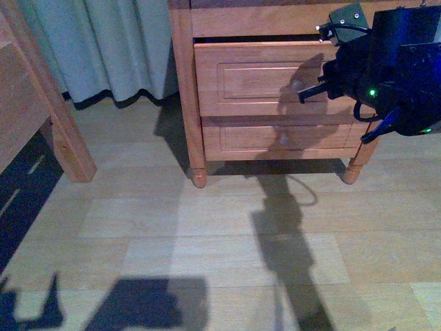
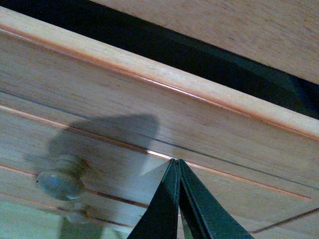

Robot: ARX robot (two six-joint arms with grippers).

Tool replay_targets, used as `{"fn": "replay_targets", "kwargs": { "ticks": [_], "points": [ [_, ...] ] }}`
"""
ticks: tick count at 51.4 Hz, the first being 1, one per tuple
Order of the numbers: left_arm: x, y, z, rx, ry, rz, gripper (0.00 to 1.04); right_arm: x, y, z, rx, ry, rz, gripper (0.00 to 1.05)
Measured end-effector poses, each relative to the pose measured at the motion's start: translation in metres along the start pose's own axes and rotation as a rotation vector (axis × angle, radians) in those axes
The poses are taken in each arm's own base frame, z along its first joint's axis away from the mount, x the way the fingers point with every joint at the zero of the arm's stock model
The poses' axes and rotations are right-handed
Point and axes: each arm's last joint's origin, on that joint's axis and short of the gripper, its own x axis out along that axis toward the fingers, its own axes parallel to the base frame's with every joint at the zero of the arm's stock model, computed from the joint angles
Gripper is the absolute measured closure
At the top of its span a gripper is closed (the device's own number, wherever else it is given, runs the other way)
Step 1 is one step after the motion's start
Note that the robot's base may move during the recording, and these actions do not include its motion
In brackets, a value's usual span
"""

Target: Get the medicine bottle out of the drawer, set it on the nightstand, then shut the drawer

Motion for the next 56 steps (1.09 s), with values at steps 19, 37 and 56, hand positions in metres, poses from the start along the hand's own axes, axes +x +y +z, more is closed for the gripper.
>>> {"fn": "replay_targets", "kwargs": {
  "ticks": [19,37,56],
  "points": [
    [0.000,0.000,0.000,0.000,0.000,0.000,0.06,0.026,-0.013,0.009,-0.024,0.004,0.004,1.01],
    [0.000,0.000,0.000,0.000,0.000,0.000,0.06,0.029,-0.016,0.010,-0.003,0.011,0.016,1.01],
    [0.000,0.000,0.000,0.000,0.000,0.000,0.06,-0.057,-0.028,0.045,0.340,0.139,0.072,1.01]
  ]
}}
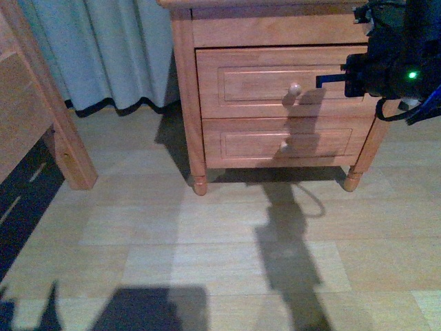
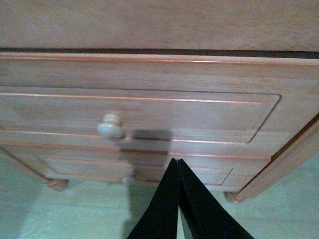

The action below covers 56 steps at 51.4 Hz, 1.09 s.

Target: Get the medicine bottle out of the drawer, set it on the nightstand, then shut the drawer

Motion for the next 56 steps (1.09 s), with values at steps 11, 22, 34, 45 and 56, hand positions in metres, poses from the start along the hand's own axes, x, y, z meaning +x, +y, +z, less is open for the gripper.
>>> {"fn": "replay_targets", "kwargs": {
  "ticks": [11,22,34,45,56],
  "points": [
    [0.000,0.000,0.000,0.000,0.000,0.000,0.06,-0.089,0.011,0.048,0.125,-0.023,0.131,1.01],
    [0.000,0.000,0.000,0.000,0.000,0.000,0.06,-0.218,0.013,0.108,0.136,-0.187,0.228,1.01],
    [0.000,0.000,0.000,0.000,0.000,0.000,0.06,-0.323,0.004,0.096,0.041,-0.347,0.017,1.01],
    [0.000,0.000,0.000,0.000,0.000,0.000,0.06,-0.372,-0.014,0.000,-0.018,-0.290,-0.028,1.01],
    [0.000,0.000,0.000,0.000,0.000,0.000,0.06,-0.368,-0.017,-0.061,-0.035,-0.382,-0.024,1.01]
  ]
}}
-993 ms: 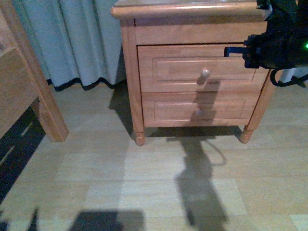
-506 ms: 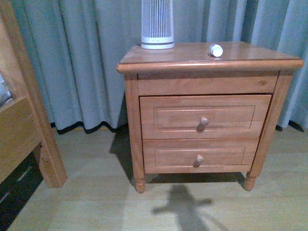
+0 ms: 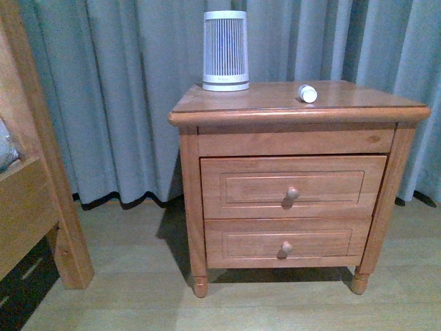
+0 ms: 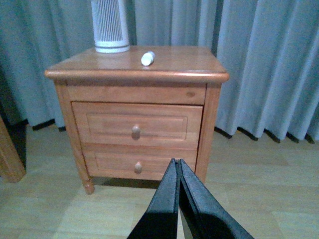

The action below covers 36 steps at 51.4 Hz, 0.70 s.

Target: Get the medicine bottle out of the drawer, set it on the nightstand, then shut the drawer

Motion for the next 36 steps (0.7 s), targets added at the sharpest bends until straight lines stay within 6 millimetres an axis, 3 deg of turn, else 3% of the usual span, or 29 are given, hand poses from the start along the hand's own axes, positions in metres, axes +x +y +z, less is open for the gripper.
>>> {"fn": "replay_targets", "kwargs": {
  "ticks": [4,25,36],
  "points": [
    [0.000,0.000,0.000,0.000,0.000,0.000,0.06,0.001,0.000,-0.026,-0.002,0.035,-0.001,1.01],
    [0.000,0.000,0.000,0.001,0.000,0.000,0.06,0.000,0.000,-0.024,-0.002,0.014,-0.002,1.01],
    [0.000,0.000,0.000,0.001,0.000,0.000,0.06,0.000,0.000,-0.024,-0.004,0.014,-0.002,0.66]
  ]
}}
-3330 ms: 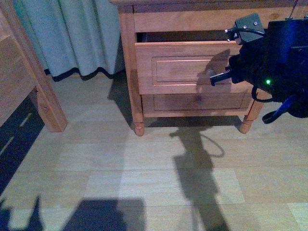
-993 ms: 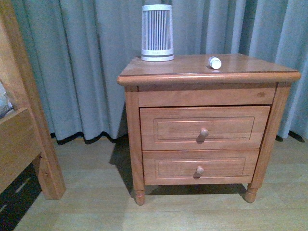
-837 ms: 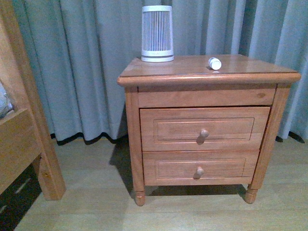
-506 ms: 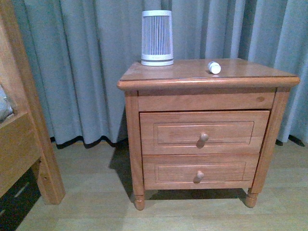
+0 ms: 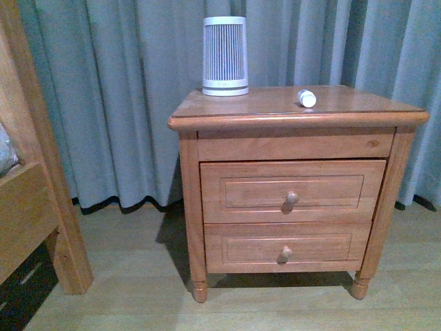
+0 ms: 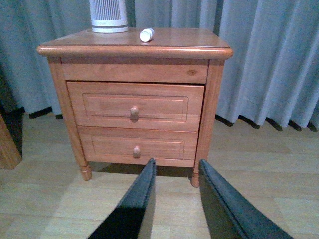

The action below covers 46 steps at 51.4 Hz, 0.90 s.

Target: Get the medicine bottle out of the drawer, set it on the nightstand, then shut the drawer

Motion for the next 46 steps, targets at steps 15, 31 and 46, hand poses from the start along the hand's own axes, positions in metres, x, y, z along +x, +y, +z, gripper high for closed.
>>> {"fn": "replay_targets", "kwargs": {
  "ticks": [15,31,46],
  "points": [
    [0.0000,0.0000,0.0000,0.000,0.000,0.000,0.06,0.0000,0.0000,0.0000,0.000,0.000,0.000,0.12],
    [0.0000,0.0000,0.0000,0.000,0.000,0.000,0.06,0.0000,0.0000,0.0000,0.000,0.000,0.000,0.07],
    [0.0000,0.0000,0.0000,0.000,0.000,0.000,0.06,0.0000,0.0000,0.0000,0.000,0.000,0.000,0.07]
  ]
}}
